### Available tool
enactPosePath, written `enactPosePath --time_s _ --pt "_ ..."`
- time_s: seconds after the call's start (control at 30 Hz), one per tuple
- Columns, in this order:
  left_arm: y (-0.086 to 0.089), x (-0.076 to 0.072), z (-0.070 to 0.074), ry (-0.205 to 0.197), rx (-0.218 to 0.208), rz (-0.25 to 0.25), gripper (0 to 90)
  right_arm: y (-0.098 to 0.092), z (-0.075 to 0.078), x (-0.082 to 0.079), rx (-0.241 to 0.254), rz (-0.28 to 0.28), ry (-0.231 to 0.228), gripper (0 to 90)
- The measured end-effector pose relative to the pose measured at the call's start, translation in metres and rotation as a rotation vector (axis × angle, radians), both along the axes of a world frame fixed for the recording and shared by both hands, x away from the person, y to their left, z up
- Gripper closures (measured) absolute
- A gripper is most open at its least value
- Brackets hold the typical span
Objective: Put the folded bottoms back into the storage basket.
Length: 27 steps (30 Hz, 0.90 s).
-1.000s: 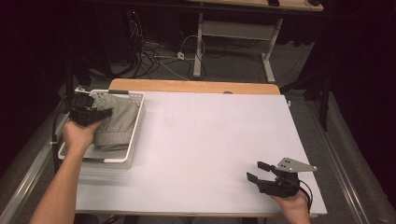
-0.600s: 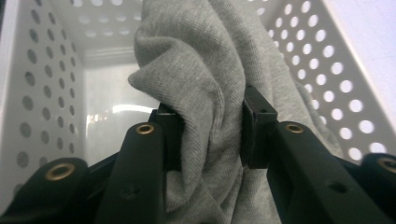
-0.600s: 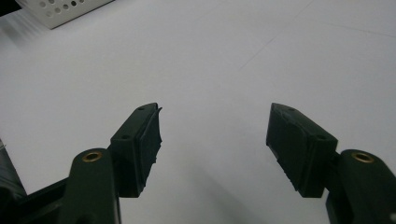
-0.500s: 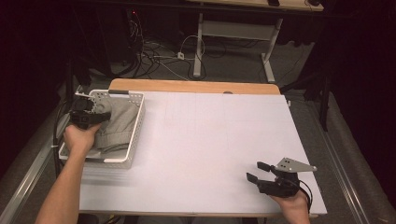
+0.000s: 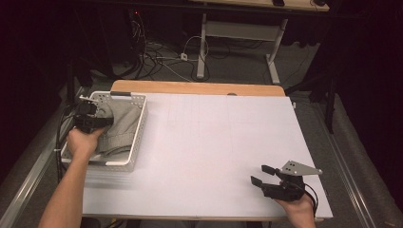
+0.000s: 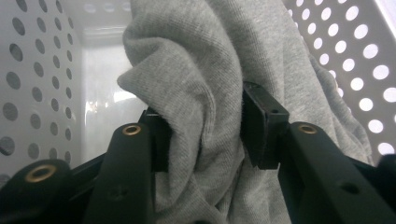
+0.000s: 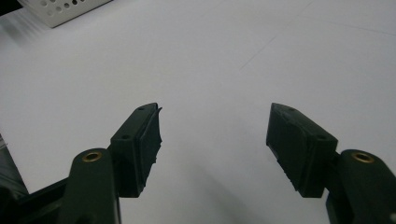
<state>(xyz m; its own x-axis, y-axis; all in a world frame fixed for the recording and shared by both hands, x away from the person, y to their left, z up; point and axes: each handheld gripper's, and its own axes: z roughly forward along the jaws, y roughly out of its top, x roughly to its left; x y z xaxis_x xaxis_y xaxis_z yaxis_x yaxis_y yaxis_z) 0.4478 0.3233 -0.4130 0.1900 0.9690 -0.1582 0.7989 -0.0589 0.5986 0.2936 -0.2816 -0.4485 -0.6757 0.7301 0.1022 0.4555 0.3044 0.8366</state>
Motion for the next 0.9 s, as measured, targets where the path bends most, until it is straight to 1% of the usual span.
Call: enactPosePath --time_s 0.13,0.27,0.33,0.5,0.63,0.73,0.8,0.9 --pt "-0.002 -0.003 0.003 -0.019 0.017 -0.006 52.8 0.0 0.0 0.0 0.0 0.002 -0.002 35.7" --pt "-0.001 -0.007 0.01 -0.044 0.009 -0.005 47.6 0.0 0.0 0.0 -0.001 0.005 -0.001 35.7" --pt "0.0 -0.009 0.013 -0.05 0.007 -0.005 45.6 0.001 0.0 0.0 -0.002 0.006 -0.001 35.7" --pt "0.002 -0.015 0.019 -0.064 0.013 -0.005 43.8 0.001 0.0 0.0 -0.001 0.007 -0.002 35.7" --pt "0.004 -0.019 0.025 -0.094 0.018 0.003 43.7 0.001 0.0 0.0 -0.003 0.007 0.001 35.7" --pt "0.004 -0.023 0.032 -0.109 0.026 -0.005 43.7 0.001 0.0 0.0 -0.002 0.007 0.001 35.7" --pt "0.004 -0.025 0.037 -0.123 0.019 -0.011 43.7 0.001 0.0 0.0 -0.003 0.008 0.001 35.7" --pt "0.002 -0.027 0.045 -0.14 0.025 -0.019 43.7 0.002 0.0 -0.001 -0.003 0.009 0.0 35.7"
